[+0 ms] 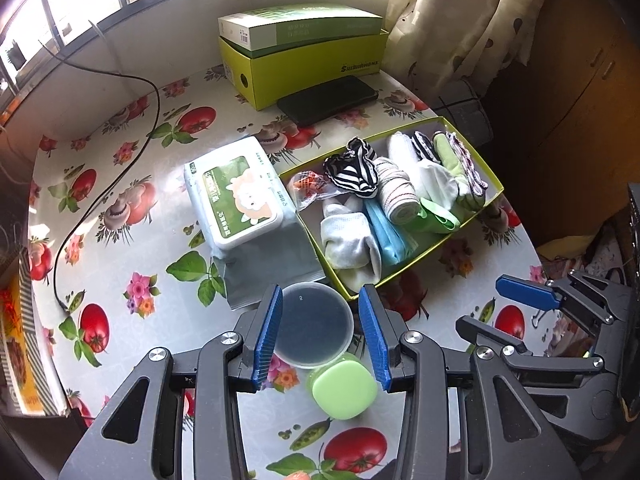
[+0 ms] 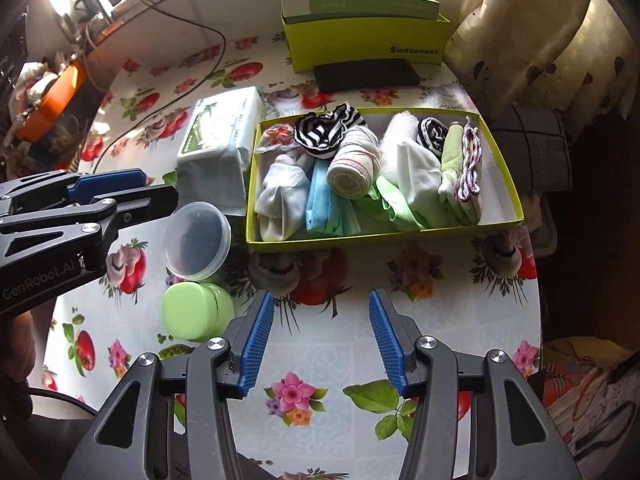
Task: Organize soft objects
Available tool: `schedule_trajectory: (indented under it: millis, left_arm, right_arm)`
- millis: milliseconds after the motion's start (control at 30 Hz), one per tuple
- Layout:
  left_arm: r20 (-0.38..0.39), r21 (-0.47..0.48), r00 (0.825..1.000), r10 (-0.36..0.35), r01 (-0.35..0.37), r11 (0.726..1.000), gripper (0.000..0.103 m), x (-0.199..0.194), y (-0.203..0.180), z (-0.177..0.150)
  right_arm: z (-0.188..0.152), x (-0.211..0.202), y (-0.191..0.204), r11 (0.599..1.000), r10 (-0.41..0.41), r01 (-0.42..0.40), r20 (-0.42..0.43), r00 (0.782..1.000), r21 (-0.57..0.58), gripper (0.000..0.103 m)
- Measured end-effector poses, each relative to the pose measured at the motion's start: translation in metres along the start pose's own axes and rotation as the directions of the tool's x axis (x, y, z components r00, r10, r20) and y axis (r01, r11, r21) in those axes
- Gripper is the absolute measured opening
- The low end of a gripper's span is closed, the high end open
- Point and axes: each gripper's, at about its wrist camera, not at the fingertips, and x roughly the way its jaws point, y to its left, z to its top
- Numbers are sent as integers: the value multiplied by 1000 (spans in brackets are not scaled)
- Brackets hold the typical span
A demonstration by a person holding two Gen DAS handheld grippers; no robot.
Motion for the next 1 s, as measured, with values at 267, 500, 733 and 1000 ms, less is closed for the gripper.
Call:
schedule_trajectory:
  millis: [267,500,733,1000]
  left_arm:
    - [-7,-10,1000,-13,12,1000,41,1,0,-2]
    - [-16,-15,1000,-10,9,1000,41,4,1,-2]
    - [-30,-18,1000,-6,5,1000,41,9,1,-2]
    - [-40,-17,999,-2,1,1000,41,12,2,-1]
  right_arm:
    - [-3,2,1,1000,0,0,-12,1000,-2,50]
    - [-4,4,0,1000,0,0,-18,1000,0,50]
    - [-4,9,1,1000,4,-4,-29,1000,1,50]
    - [-4,10,0,1000,4,-4,-30,1000,2,50]
